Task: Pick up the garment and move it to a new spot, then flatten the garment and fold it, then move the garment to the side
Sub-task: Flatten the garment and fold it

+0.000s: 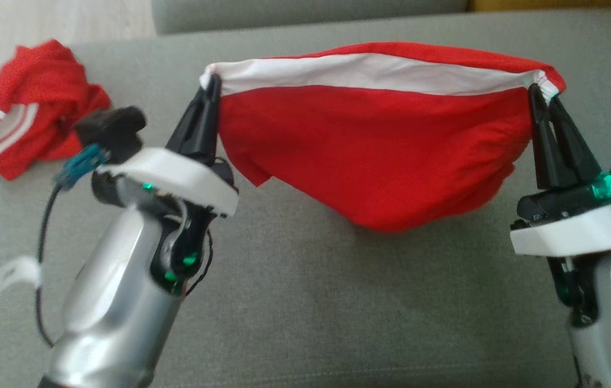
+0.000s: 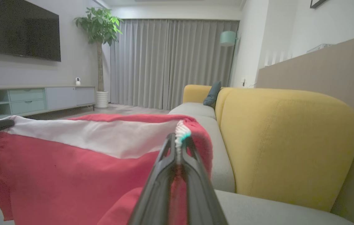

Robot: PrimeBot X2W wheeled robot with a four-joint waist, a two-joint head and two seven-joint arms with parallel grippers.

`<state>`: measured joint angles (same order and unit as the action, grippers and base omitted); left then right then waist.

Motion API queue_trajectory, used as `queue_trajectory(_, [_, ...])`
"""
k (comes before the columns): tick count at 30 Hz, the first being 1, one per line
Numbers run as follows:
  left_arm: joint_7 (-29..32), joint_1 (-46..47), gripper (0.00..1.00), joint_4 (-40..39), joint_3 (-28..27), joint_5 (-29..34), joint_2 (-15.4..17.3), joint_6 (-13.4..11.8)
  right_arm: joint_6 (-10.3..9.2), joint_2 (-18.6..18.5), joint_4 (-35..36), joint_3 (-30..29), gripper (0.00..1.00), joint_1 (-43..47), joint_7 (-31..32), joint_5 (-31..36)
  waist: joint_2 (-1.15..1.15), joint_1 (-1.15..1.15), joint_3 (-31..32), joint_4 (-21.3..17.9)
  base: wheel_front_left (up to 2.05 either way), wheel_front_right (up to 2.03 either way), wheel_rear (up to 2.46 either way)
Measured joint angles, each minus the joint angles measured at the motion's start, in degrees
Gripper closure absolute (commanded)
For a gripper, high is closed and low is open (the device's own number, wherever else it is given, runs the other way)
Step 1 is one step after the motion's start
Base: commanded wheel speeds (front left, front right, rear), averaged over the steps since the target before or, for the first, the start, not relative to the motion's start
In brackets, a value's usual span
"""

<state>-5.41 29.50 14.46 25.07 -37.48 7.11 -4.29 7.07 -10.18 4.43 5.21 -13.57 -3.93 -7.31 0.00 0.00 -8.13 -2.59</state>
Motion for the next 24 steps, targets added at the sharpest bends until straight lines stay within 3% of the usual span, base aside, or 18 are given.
queue_trajectory(7, [0.5,-5.9,1.00,-18.3,-2.4,0.7,4.6,-4.6,0.00,-1.2,11.0,0.4,1.00,3.7,4.6,-1.4,0.00,0.00,5.2,1.3,0.00,0.00,0.00])
queue_trajectory(13, [5.1,-5.8,1.00,-29.1,-3.5,2.7,8.0,-7.1,0.00,-1.9,15.9,1.4,1.00,3.5,8.4,-2.9,0.00,0.00,6.6,1.6,0.00,0.00,0.00])
queue_trajectory(18, [9.4,-2.3,1.00,-27.0,-3.4,2.6,9.3,-7.0,0.00,-2.9,10.6,4.0,1.00,-0.8,10.2,-6.5,0.00,0.00,4.3,1.3,0.00,0.00,0.00])
queue_trajectory(24, [11.4,10.1,1.00,-17.7,-3.3,3.2,9.6,-4.2,0.00,-3.1,-3.6,8.2,1.00,-16.1,8.8,-9.3,0.00,0.00,-0.5,0.7,0.00,0.00,0.00])
